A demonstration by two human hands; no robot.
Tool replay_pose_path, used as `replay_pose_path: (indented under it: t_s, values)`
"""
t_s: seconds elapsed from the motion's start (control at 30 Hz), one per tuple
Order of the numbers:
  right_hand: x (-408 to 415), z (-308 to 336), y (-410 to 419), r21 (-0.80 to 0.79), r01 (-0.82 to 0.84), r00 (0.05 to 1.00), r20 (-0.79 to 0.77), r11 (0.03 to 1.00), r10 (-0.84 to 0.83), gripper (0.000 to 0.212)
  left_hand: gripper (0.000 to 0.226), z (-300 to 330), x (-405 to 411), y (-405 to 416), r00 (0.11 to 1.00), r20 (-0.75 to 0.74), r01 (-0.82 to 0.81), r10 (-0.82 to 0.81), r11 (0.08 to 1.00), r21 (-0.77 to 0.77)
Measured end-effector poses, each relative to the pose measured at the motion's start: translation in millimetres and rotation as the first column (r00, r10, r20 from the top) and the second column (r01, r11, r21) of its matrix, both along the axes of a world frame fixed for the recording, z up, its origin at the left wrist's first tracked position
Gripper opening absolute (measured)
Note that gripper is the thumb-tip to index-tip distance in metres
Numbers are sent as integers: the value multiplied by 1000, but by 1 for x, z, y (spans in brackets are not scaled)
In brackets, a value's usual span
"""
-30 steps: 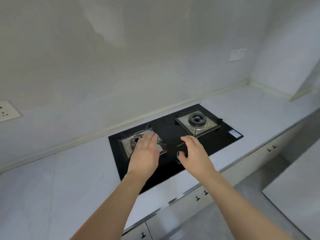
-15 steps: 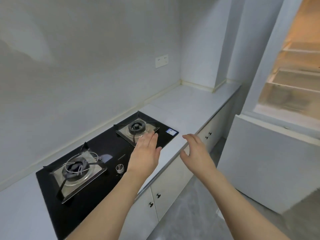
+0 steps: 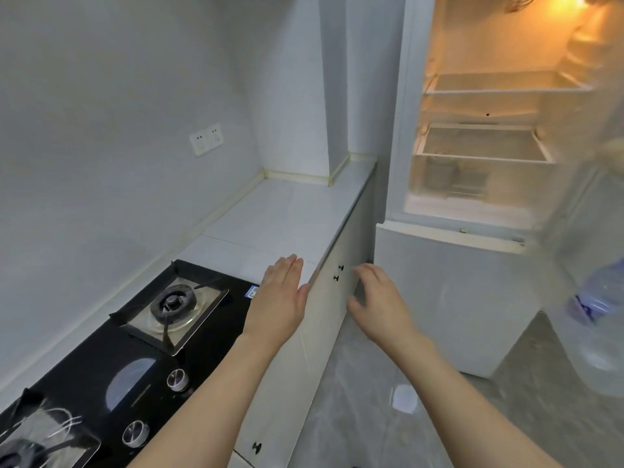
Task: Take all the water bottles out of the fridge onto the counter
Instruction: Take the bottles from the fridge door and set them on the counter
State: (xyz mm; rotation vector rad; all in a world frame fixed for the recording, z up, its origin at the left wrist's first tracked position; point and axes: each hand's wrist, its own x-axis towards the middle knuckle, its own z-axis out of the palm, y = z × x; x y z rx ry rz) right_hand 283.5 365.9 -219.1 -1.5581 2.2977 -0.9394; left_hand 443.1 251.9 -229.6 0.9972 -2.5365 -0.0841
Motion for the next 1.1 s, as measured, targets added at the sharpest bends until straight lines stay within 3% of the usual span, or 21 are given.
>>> replay_pose_path:
  t_s: [0.3, 0.5, 0.73, 1.1]
  values:
    - [-97, 16, -67, 41, 128, 991, -51, 991, -125, 52, 48, -4, -107, -94, 994, -97, 68, -58, 992, 103]
    - [-143, 19, -69, 52, 236, 971, -61, 970, -233, 52, 46, -8, -167, -117, 983, -102, 169, -155, 974, 150]
    - [-191, 28, -26, 5, 333, 940, -77, 943, -332, 50, 46, -2, -227, -88, 970, -114, 234, -215, 953, 191]
    - [-244, 32, 82, -19, 459, 875, -167, 888, -455, 45, 45, 12, -273, -9, 971, -210, 178, -115, 934, 310]
